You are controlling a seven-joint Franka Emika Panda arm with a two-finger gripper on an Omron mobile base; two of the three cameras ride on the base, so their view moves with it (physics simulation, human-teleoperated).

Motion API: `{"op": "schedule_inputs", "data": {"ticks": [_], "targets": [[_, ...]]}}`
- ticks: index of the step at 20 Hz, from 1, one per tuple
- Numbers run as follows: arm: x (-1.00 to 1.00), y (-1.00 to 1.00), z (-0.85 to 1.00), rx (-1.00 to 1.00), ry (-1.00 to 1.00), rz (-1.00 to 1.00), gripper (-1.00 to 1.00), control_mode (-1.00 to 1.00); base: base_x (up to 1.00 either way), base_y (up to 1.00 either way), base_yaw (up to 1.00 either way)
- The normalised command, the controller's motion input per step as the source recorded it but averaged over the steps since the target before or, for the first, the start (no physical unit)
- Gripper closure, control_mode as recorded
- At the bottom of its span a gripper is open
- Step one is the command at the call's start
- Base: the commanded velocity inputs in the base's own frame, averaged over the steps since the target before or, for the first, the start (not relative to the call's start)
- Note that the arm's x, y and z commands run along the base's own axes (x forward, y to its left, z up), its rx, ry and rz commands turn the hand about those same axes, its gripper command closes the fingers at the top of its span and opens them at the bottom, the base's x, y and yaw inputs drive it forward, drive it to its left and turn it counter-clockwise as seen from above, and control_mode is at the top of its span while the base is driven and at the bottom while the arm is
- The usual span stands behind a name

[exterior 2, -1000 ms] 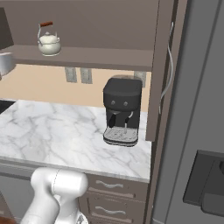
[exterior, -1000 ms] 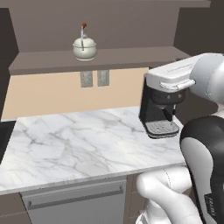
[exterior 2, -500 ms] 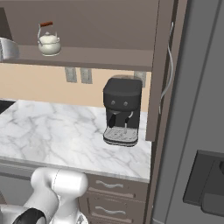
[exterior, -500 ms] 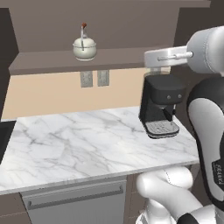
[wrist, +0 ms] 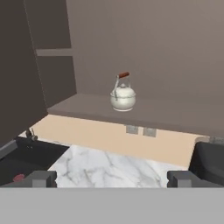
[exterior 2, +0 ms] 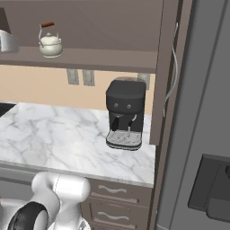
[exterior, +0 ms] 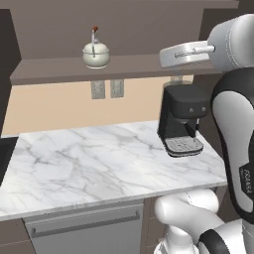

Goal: Open the cabinet, pick the kettle from the cabinet, and place it in the sink.

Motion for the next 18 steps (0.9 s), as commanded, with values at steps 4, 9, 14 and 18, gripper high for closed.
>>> {"op": "schedule_inputs", "data": {"ticks": [4,9,14,18], "targets": [[0.46,0.13,-0.14,-0.01,0.02,-0.02,-1.00,-1.00,0.00,0.00,0.00],[0.49,0.11,-0.15,0.00,0.03,-0.01,-1.00,-1.00,0.00,0.00,0.00],[0.48,0.18,-0.02,0.00,0.05,0.00,-1.00,-1.00,0.00,0.00,0.00],[0.54,0.23,-0.03,0.00,0.06,0.00,-1.00,-1.00,0.00,0.00,0.00]]}}
